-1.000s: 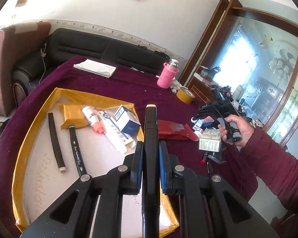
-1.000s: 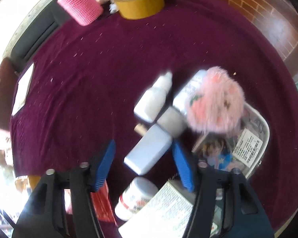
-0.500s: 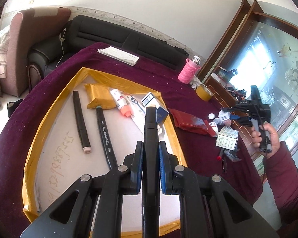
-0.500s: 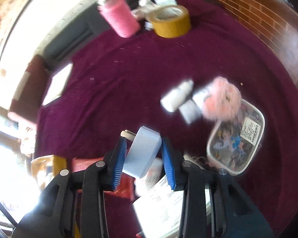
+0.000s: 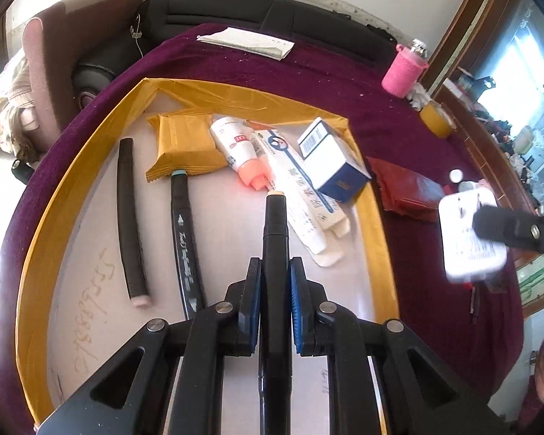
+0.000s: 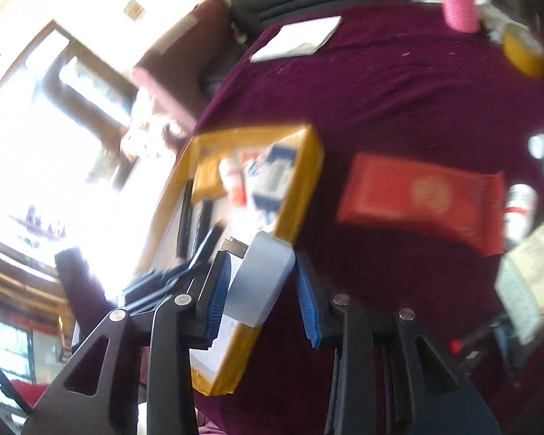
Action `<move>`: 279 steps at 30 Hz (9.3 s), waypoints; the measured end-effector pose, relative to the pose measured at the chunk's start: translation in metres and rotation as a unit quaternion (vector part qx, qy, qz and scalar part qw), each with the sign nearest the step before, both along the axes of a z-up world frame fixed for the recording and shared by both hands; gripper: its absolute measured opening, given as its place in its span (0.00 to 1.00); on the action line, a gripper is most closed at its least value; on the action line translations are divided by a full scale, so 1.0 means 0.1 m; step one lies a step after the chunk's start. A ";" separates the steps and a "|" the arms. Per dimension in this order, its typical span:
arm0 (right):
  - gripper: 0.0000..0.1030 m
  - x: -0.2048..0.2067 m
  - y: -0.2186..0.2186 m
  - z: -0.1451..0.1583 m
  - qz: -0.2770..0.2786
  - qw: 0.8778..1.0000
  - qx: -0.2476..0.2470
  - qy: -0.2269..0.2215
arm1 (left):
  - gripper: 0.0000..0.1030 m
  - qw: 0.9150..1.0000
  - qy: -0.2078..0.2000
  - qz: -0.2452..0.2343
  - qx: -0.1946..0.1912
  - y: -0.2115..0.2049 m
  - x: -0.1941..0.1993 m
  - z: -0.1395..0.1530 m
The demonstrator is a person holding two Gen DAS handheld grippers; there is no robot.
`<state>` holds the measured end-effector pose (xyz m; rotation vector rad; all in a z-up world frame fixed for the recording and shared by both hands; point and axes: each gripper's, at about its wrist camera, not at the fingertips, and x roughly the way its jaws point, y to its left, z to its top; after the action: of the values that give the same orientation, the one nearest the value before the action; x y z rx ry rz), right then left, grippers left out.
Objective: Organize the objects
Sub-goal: 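Lower the pen and charger into the tray and open both grippers, then move both grippers back to the pile, then grasp the white-and-green medicine box with the left gripper, then hold the box in the left gripper while the right grasps a white pill bottle, then lower the box and pill bottle into the tray and open both grippers, then move both grippers back to the pile, then grasp a small white dropper bottle with the right gripper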
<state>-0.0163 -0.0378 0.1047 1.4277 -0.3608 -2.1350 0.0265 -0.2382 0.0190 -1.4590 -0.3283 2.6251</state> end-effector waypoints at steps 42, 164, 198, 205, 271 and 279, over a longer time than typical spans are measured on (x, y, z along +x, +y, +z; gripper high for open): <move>0.72 0.69 2.04 0.72 -0.258 0.937 0.130 0.197 | 0.59 0.990 0.057 -0.050 0.116 0.79 0.60 0.52; 0.33 0.13 -1.04 -0.58 0.117 0.986 0.105 -0.062 | 0.35 0.999 0.041 -0.011 0.005 -0.99 0.22 0.49; 0.53 -0.16 -0.15 -0.27 -0.049 0.998 -0.035 0.010 | 0.35 0.995 -0.097 -0.016 0.022 -0.32 -0.29 -0.14; 0.53 0.14 0.27 -0.12 -0.057 0.997 -0.044 0.038 | 0.57 0.996 -0.080 0.029 -0.019 -0.30 -0.53 -0.16; 0.52 -0.07 2.99 -0.07 -0.299 0.951 0.065 0.044 | 0.68 0.980 0.038 -0.168 0.095 1.45 0.08 0.65; 0.52 -1.08 2.70 -0.07 -0.242 0.968 0.073 -0.006 | 0.68 0.978 0.020 -0.177 0.108 1.57 0.18 0.51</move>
<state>-0.1245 0.2324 0.0982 1.5547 -0.6205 -2.5849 0.0443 -0.0815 0.0701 -1.2614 -0.3055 2.2563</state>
